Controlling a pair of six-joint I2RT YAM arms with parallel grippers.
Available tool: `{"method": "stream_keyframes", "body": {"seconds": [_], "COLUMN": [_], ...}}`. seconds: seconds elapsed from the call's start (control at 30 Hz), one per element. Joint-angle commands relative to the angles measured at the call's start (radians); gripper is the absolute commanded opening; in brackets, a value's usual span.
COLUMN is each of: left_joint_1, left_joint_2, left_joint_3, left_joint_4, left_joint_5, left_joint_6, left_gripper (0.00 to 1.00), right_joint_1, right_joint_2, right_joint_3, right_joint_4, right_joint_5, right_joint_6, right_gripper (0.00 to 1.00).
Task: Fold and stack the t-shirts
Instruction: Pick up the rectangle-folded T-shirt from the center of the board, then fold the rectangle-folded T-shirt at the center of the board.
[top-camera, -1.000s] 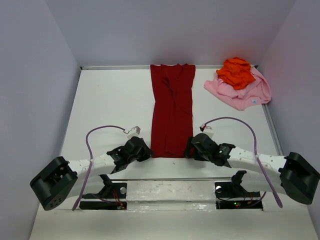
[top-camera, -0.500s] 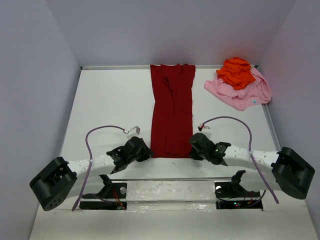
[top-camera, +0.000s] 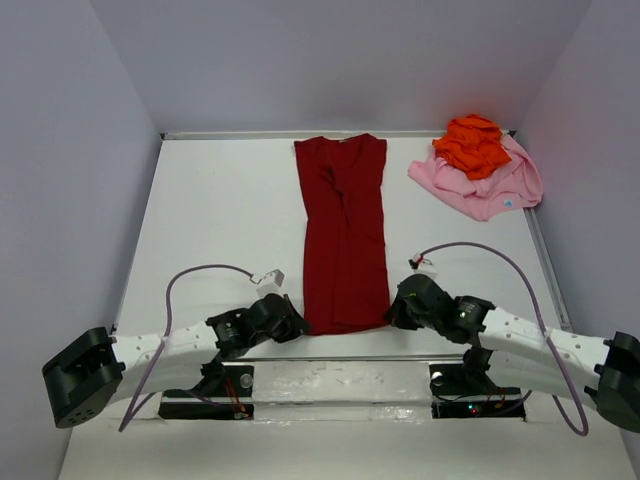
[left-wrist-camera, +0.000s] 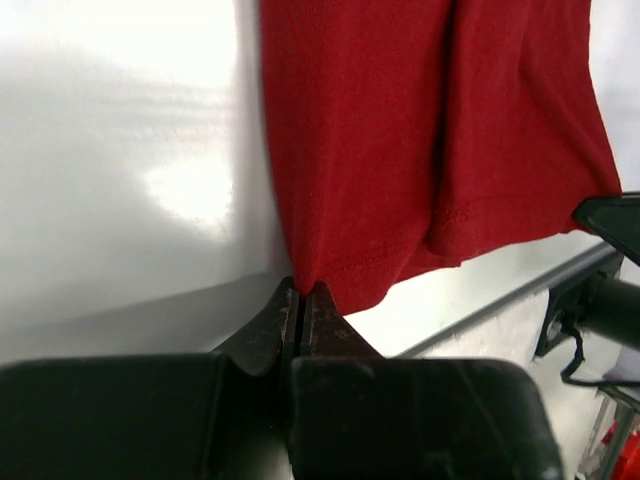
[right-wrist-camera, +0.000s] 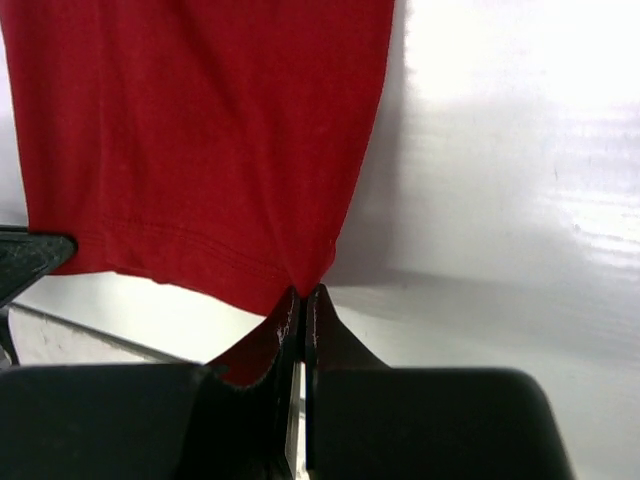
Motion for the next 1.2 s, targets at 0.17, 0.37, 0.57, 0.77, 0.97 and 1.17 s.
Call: {"method": "stream_keyframes", "body": {"seconds": [0.17,0.37,0.57,0.77,0.97,1.17], "left_joint_1": [-0.289,-0.379,-0.359,-0.23,-0.127,-0.054], "left_joint_2": [-0.152,-0.126,-0.192,-0.218,-0.189,-0.077], "left_joint_3": [-0.039,0.195,0.34,0.349,0.311,0.32], "left_joint_4": [-0.139,-0.404,-0.56,-0.57,-0.456,-0.315], "left_joint_5": [-0.167,-0.358,-0.553,-0.572,-0.55,-0.537], "left_joint_6": [-0.308,-0.304,-0.238,-0.123,-0.005,0.12], "left_gripper": [0.0,0.0,0.0,0.0,0.0,0.0], "right_joint_1": [0.096,0.096,0.096,0.096,0.096,0.096], "right_joint_2": [-0.162,-0.14,-0.067,0.016,0.091,0.229], "right_joint_3": [-0.045,0.075,0.201,0.274,0.326,0.397], "right_joint_4": [-0.138,-0.207,-0.224,-0.205,-0.173,-0.11], "right_joint_5": [0.017,0.168,0.305,0.425,0.537,0.593], "right_joint_6": [0.098,0.055,0.008,-0.023,-0.046,-0.109], "right_gripper": [0.0,0.0,0.0,0.0,0.0,0.0]}}
